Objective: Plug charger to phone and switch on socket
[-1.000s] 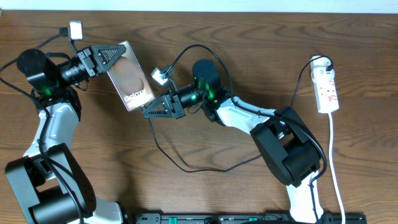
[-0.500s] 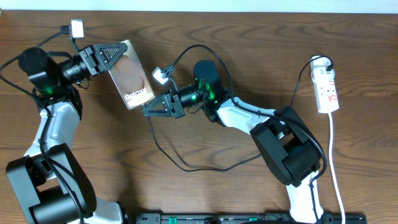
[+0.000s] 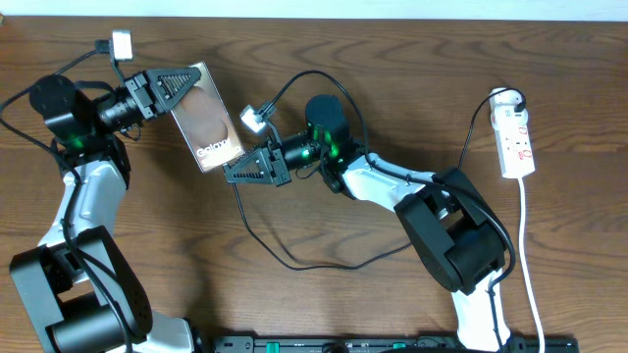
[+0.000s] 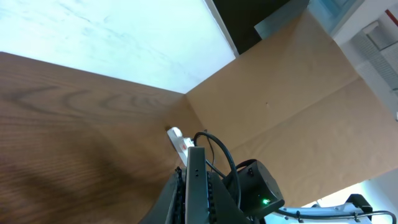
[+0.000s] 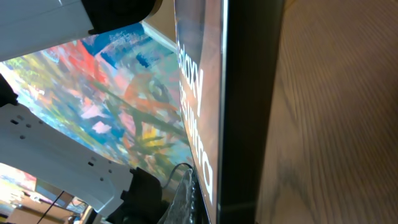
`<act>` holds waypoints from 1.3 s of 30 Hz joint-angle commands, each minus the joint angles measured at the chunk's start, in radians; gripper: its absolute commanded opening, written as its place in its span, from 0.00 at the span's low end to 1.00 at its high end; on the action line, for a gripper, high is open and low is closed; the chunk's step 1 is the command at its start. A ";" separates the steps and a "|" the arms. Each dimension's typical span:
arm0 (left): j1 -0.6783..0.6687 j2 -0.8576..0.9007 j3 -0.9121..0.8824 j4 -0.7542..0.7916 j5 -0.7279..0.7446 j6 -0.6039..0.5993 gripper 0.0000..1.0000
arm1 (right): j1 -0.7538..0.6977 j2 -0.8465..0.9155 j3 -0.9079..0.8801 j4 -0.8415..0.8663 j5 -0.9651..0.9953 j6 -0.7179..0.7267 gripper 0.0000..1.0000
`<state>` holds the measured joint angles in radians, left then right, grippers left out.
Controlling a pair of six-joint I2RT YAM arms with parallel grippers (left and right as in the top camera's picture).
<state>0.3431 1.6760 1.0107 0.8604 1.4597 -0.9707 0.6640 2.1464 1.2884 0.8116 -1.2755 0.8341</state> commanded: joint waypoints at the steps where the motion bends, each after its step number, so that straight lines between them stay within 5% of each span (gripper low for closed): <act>1: -0.031 -0.013 0.008 -0.005 0.111 0.005 0.07 | -0.017 -0.007 0.029 0.023 0.140 0.008 0.01; 4: -0.030 -0.013 0.008 -0.005 0.111 0.014 0.07 | -0.017 -0.007 0.029 0.023 0.139 0.014 0.10; 5: -0.029 -0.013 0.008 -0.005 0.111 0.015 0.08 | -0.018 -0.007 0.029 0.023 0.139 0.020 0.28; 8: -0.026 -0.013 0.008 -0.005 0.111 0.032 0.07 | -0.019 -0.007 0.029 0.023 0.129 0.026 0.59; 13: -0.010 -0.013 0.008 -0.005 0.111 0.032 0.08 | -0.024 -0.007 0.029 0.027 0.109 0.026 0.99; 32: 0.077 -0.013 0.008 -0.014 0.084 0.031 0.07 | -0.080 -0.007 0.029 0.026 0.115 0.099 0.99; 39: 0.151 -0.011 0.008 -0.204 0.047 0.115 0.07 | -0.131 -0.007 0.029 0.026 0.118 0.139 0.99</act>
<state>0.4732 1.6756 1.0073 0.6807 1.5135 -0.9142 0.5549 2.1460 1.3025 0.8349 -1.1690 0.9432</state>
